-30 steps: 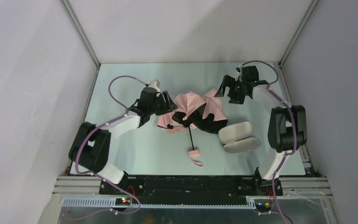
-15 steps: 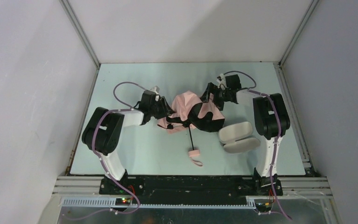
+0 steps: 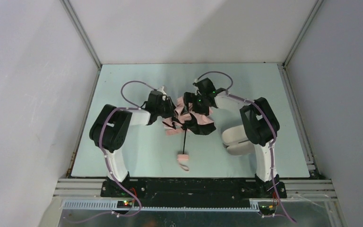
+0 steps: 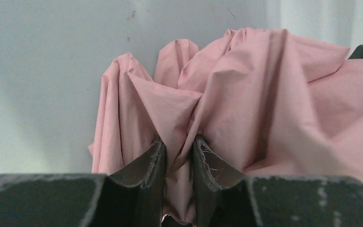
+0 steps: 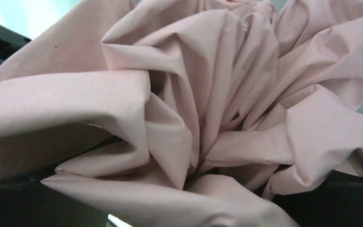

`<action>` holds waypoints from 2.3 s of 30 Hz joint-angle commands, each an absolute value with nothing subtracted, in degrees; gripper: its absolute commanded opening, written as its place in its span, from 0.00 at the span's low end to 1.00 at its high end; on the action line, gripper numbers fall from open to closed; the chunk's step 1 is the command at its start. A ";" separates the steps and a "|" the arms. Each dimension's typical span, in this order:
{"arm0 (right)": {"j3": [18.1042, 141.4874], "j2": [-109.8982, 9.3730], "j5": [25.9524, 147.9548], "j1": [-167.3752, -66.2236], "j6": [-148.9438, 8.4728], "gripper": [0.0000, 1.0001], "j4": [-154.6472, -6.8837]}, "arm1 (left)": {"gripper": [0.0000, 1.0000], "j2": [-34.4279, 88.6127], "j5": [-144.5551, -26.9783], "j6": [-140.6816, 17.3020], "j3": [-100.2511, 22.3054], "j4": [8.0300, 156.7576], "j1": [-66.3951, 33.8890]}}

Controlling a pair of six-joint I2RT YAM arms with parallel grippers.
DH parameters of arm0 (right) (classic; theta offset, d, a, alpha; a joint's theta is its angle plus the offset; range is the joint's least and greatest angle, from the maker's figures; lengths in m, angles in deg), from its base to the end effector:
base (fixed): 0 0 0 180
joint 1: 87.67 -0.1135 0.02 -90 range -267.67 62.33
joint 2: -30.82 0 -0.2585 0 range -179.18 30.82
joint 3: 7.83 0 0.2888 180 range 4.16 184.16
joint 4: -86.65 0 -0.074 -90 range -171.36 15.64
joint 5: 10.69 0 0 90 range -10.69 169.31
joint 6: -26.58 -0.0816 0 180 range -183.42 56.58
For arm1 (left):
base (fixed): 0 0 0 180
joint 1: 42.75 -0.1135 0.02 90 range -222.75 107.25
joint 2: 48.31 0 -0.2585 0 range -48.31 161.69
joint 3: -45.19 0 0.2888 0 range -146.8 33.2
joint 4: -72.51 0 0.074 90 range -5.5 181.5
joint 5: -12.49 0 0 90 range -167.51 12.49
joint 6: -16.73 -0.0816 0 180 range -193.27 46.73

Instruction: Put away the umbrella

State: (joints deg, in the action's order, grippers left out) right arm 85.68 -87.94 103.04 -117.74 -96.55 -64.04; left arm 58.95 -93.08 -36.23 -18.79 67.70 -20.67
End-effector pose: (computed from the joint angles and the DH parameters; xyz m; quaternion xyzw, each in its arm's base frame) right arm 0.4092 0.2748 0.0958 -0.0377 0.9335 0.3229 0.1511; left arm 0.3869 -0.1806 0.0674 -0.0578 0.8924 -0.3186 0.3144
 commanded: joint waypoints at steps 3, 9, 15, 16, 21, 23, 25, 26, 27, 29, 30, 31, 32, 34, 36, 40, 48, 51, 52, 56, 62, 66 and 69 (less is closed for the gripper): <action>95.09 -92.32 81.21 -126.19 -97.26 1.00 -49.30 | 0.20 59.46 -95.46 -34.03 -14.73 62.83 -14.35; 91.34 -92.06 68.95 -129.43 -100.57 0.99 -47.11 | 0.12 56.03 -95.23 -29.25 -5.32 53.87 -8.11; 88.92 -94.02 64.67 -131.61 -101.79 0.97 -45.45 | 0.11 51.19 -93.53 -24.68 3.52 46.17 -3.66; 89.25 -94.83 63.87 -132.14 -101.94 0.96 -44.76 | 0.12 48.24 -91.44 -24.81 4.38 46.66 -3.47; 90.49 -98.12 62.88 -134.00 -103.49 0.93 -42.84 | 0.30 34.79 -83.72 -29.44 7.23 61.14 -3.41; 89.91 -99.49 63.10 -134.41 -104.38 0.89 -43.06 | 0.40 29.03 -80.57 -30.95 7.47 67.48 -3.41; 88.80 -100.06 63.09 -134.60 -105.33 0.81 -43.88 | 0.47 23.47 -77.36 -31.70 8.46 72.13 -3.44; 87.70 -100.14 63.33 -134.72 -105.51 0.71 -45.01 | 0.49 20.06 -75.14 -32.01 9.19 74.59 -3.45; 87.28 -100.16 63.45 -134.70 -105.69 0.68 -45.47 | 0.52 18.61 -74.35 -32.16 9.50 75.68 -3.51; 86.61 -99.70 63.67 -134.87 -105.38 0.54 -46.49 | 0.56 14.04 -71.95 -32.58 10.31 78.40 -3.90; 86.43 -99.44 63.59 -135.07 -105.07 0.45 -47.00 | 0.57 13.27 -71.65 -32.77 10.80 79.76 -4.12; 86.14 -98.65 63.50 -135.18 -104.81 0.35 -47.31 | 0.58 11.91 -71.58 -32.81 11.05 80.11 -4.88; 85.98 -98.25 63.63 -135.25 -103.87 0.29 -48.22 | 0.58 11.24 -71.69 -32.83 11.64 80.48 -5.23; 85.13 -96.56 64.28 -135.28 -102.78 0.05 -50.13 | 0.60 9.15 -71.69 -32.99 12.42 81.20 -6.33; 83.91 -92.40 64.27 -134.80 -102.49 0.00 -51.41 | 0.61 6.54 -71.20 -33.32 12.91 82.37 -6.56; 79.94 -82.15 62.47 -134.50 -100.30 0.00 -56.60 | 0.70 0.66 -69.80 -33.61 13.63 85.06 -6.90; 77.11 -68.07 67.21 -134.98 -91.54 0.00 -62.14 | 0.92 -7.59 -76.02 -34.17 13.22 86.46 -13.49; 76.86 -68.43 73.00 -134.75 -91.34 0.00 -60.54 | 0.96 -5.73 -79.53 -33.78 12.18 85.03 -15.09; 76.85 -69.40 73.87 -134.64 -91.44 0.02 -60.10 | 0.97 -3.65 -81.04 -33.53 11.96 84.01 -15.51; 76.86 -73.73 76.13 -134.82 -92.25 0.16 -57.96 | 0.97 3.39 -83.43 -31.93 10.73 78.54 -15.66; 76.85 -77.85 77.27 -135.03 -94.50 0.59 -57.76 | 0.95 10.03 -83.86 -31.97 7.66 75.33 -15.70; 76.70 -76.02 76.82 -134.94 -96.02 0.99 -57.23 | 0.90 13.36 -83.40 -32.53 5.77 74.46 -15.69; 76.71 -74.07 75.99 -134.58 -97.16 1.00 -56.10 | 0.85 18.08 -84.15 -32.49 4.92 71.84 -15.68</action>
